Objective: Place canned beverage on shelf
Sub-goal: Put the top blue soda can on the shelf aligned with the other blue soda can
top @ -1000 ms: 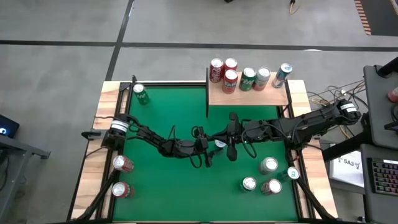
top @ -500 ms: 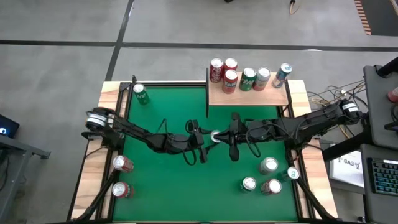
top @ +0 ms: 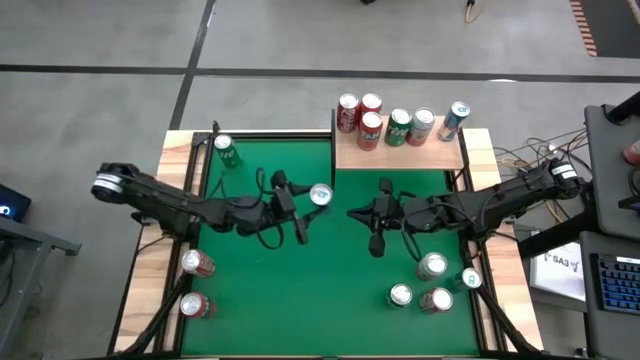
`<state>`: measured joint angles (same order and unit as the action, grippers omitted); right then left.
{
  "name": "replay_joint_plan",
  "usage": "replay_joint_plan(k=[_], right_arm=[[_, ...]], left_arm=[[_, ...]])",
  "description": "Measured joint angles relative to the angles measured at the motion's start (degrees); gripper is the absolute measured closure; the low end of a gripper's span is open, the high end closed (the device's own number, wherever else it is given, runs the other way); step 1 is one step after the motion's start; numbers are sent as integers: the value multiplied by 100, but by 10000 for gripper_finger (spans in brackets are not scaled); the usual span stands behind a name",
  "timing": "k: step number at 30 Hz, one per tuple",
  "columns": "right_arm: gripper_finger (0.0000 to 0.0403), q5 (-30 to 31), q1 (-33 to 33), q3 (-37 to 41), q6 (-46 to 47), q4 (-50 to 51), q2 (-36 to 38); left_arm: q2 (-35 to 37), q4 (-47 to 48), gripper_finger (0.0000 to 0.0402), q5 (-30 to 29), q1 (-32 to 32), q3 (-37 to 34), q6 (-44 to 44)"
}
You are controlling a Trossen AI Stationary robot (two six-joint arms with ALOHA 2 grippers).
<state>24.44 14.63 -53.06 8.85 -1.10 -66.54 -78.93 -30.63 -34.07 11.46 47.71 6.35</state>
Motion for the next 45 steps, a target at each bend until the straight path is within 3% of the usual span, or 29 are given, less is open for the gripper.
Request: replay_joint_plan(k=[5,10,13,17,28,33,45], right_arm=[[394,24,0,0,-587,-57,-11],[390,127,0,0,-666,-285,-22],[368,125,0,0,-698,-288,-22],[306,126,0,0,-695,-264,-22],[83,559,-4,-39,-700,-197,-39],[42,579,-15,-708,-677,765,-196],[39,514,-343,-3140,-236,4168,-1461]], left_arm=[[159,-43,172,-5,0,-30,-189],[-133,-137,172,7,0,-29,-76],[-405,-309,172,13,0,-30,-57],[-716,-595,172,-25,0,-30,26],[-1294,-1104,172,-668,-4,-30,235],[-1654,-1423,172,-743,-4,56,421],[-1811,-1469,172,-762,-11,274,516]])
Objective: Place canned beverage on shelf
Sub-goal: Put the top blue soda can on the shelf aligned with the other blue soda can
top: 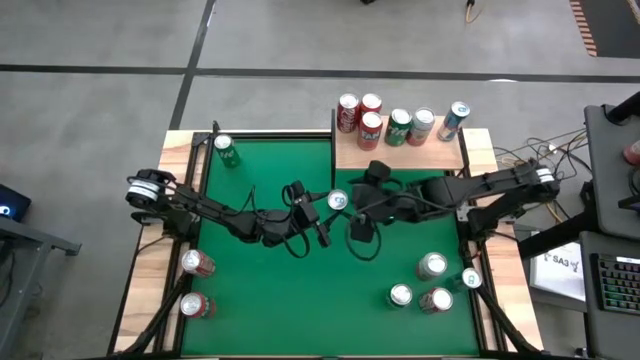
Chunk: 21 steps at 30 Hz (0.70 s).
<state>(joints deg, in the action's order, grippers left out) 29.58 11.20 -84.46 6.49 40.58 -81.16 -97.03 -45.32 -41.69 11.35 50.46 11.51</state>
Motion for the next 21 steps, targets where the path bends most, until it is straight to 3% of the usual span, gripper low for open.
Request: replay_joint_plan(k=[9,21], right_arm=[[39,-426,-294,-820,675,704,-639],[39,-472,-553,-997,1259,1010,-1100]], left_arm=[[-2,12,172,2,0,3,-42],[-2,-3,172,-19,0,4,-44]])
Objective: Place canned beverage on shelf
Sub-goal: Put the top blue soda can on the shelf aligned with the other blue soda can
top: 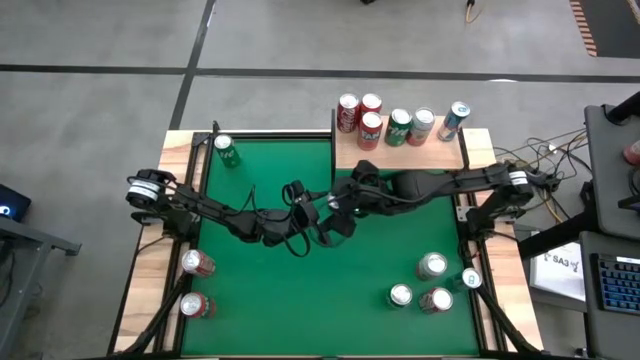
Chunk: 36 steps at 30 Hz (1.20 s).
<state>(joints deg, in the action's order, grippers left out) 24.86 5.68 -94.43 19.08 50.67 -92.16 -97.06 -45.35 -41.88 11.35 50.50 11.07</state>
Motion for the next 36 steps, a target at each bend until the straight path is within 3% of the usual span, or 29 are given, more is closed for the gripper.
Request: replay_joint_plan(k=[10,19,29,36], right_arm=[[52,-576,-194,-2,199,-139,-192],[174,-729,-247,-2,200,-258,-203],[177,-734,-258,0,193,-236,-203],[177,-826,-265,-96,202,-61,-203]], left_arm=[[0,36,172,56,4,-7,-24],[0,-6,172,38,-2,-7,-70],[0,-8,169,38,-2,-7,-42],[2,-59,122,72,11,1,-55]])
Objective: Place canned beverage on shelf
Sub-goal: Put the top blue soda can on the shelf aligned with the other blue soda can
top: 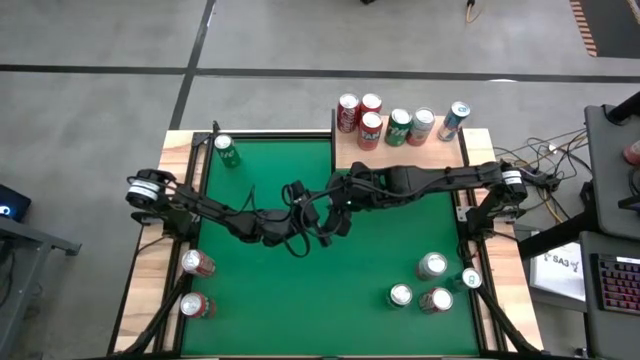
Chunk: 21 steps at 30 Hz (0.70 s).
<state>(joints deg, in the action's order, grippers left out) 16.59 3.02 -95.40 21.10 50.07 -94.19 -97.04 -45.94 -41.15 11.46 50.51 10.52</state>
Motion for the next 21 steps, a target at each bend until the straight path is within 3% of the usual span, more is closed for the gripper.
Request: replay_joint_plan(k=[6,14,21], right_arm=[[177,-89,-41,-417,-135,707,-13],[177,-67,-255,-1118,-262,2117,233],[177,-56,-604,-891,-186,2469,977]], left_arm=[[22,19,91,-14,39,7,154],[103,55,86,-14,177,5,397],[236,69,86,6,298,3,590]])
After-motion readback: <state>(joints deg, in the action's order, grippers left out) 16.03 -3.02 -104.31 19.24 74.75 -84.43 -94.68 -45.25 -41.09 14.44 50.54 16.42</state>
